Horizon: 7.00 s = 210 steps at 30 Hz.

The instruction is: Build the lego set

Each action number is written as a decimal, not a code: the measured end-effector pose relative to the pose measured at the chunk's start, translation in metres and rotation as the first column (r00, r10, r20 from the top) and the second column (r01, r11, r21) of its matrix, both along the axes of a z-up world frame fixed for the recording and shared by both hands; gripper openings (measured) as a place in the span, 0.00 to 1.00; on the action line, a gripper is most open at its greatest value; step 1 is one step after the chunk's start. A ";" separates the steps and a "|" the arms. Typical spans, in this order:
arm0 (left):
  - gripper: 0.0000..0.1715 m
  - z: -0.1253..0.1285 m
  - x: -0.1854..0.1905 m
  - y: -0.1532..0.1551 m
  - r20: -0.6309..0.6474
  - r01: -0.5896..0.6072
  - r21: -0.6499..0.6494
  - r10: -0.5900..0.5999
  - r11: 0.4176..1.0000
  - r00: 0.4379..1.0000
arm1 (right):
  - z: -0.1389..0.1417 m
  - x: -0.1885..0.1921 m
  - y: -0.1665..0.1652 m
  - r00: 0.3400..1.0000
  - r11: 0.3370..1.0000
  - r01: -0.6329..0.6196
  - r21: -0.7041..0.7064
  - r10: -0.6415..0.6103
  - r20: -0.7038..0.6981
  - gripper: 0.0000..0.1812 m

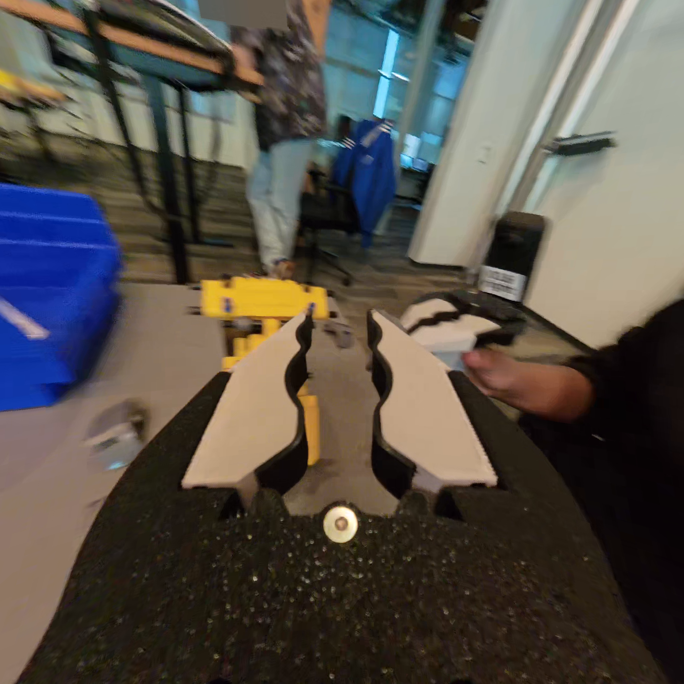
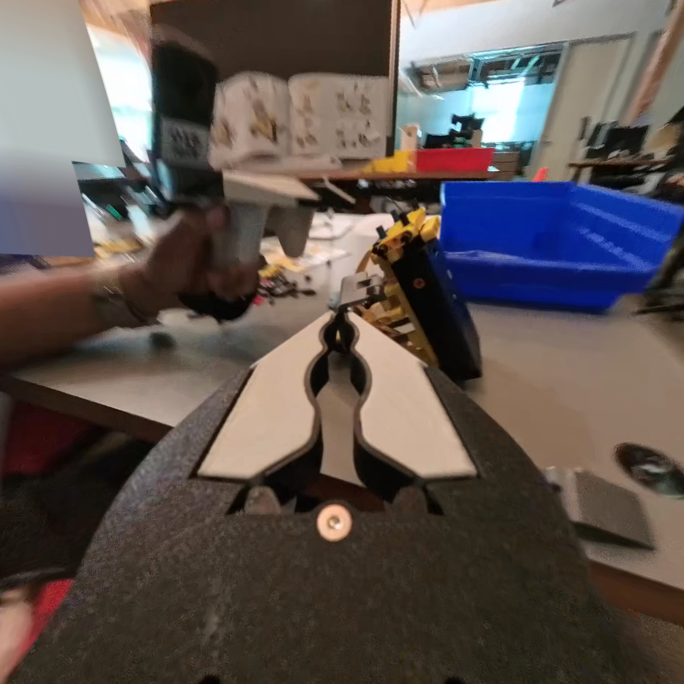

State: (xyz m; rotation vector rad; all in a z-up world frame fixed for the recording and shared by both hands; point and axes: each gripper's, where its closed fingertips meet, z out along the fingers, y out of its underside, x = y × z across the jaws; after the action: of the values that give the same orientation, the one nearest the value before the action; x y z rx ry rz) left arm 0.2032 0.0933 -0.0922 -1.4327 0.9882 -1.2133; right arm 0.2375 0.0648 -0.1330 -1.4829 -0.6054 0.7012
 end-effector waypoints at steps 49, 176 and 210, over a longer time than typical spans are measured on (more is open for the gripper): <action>0.10 -0.072 0.024 -0.009 -0.397 -0.031 -0.227 -0.063 0.973 0.916 | -0.003 0.004 0.004 0.995 0.990 -0.072 0.119 0.063 0.083 0.01; 0.16 -0.052 0.030 -0.001 -0.353 -0.095 0.087 0.119 0.992 0.928 | 0.000 0.007 0.016 0.887 0.907 -0.411 0.096 0.373 0.273 0.01; 0.08 -0.060 0.035 -0.010 -0.295 -0.009 -0.079 -0.014 0.997 0.955 | 0.002 0.013 0.024 0.853 0.849 -0.521 -0.088 0.521 -0.026 0.03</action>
State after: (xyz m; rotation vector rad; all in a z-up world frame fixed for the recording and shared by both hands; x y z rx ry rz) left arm 0.2384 0.0835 -0.1525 -1.7113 1.1537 -1.0682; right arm 0.2507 0.0887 -0.1305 -1.4066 -1.0072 1.1643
